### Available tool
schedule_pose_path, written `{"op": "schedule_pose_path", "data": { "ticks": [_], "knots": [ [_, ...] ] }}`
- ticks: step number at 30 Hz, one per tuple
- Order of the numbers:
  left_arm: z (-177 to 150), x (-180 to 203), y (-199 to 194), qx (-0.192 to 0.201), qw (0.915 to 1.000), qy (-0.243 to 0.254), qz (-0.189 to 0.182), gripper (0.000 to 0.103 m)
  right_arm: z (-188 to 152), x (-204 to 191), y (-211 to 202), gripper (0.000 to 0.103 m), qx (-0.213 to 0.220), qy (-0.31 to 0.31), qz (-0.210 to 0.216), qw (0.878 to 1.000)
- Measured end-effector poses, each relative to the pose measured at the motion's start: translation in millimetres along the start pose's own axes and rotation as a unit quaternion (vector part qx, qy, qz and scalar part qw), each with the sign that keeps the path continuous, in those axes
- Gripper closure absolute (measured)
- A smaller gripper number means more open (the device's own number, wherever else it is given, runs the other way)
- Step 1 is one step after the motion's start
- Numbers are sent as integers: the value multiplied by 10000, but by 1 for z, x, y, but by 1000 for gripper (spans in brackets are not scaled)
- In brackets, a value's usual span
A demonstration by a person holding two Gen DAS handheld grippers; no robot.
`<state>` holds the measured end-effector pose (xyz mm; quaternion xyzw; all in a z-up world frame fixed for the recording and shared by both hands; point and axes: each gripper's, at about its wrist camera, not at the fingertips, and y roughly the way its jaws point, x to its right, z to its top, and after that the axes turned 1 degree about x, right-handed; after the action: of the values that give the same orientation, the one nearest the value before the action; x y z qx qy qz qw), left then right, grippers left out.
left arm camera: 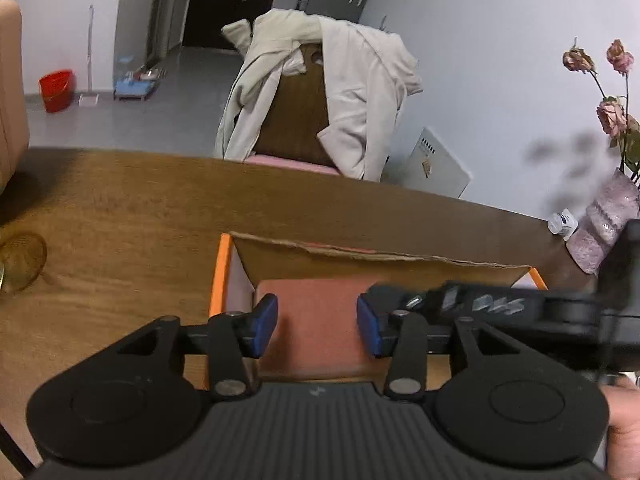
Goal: Organize soft objects
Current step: 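Lower the sponge block into the cardboard box and open both grippers, then move both grippers back over the pile toward the lavender towel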
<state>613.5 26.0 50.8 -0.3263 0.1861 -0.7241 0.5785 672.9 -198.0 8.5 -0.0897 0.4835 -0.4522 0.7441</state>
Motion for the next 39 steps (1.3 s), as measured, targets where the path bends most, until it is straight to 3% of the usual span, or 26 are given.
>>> {"op": "schedule_pose_path", "data": {
  "ticks": [3,6,8,11,16,22,25,29,34,37,39],
  "knots": [
    [2,-4,-14,261,9995,8,176,52,-7,-7,9,69,-211,-166,-140,9995],
    [7,-3,-43,319,9993,-40,171,51,-10,-18,-18,68,-58,-289,-142,9995],
    [9,3,-76,509,9986,61,149,49,-9,-32,-51,64,135,-433,-154,9989],
    [8,16,-134,829,9960,337,83,35,-12,-55,-115,54,491,-751,-173,9958],
    [-14,37,-223,1133,9905,778,73,21,-32,-88,-220,42,983,-1416,-355,9844],
    [-55,53,-298,1288,9848,1146,218,18,-75,-101,-307,31,1330,-1710,-439,9753],
    [-80,59,-326,1443,9815,1229,257,14,-110,-100,-339,29,1513,-1870,-456,9696],
    [-130,59,-357,1831,9745,1271,252,9,-177,-94,-370,24,1992,-2379,-516,9493],
    [-224,62,-377,2351,9629,1308,198,2,-282,-73,-389,19,2559,-2842,-634,9218],
    [-279,65,-377,2437,9587,1453,175,2,-334,-59,-388,19,2684,-2876,-705,9167],
    [-309,66,-374,2366,9627,1279,287,1,-363,-50,-388,19,2663,-2833,-649,9190]
  ]
}}
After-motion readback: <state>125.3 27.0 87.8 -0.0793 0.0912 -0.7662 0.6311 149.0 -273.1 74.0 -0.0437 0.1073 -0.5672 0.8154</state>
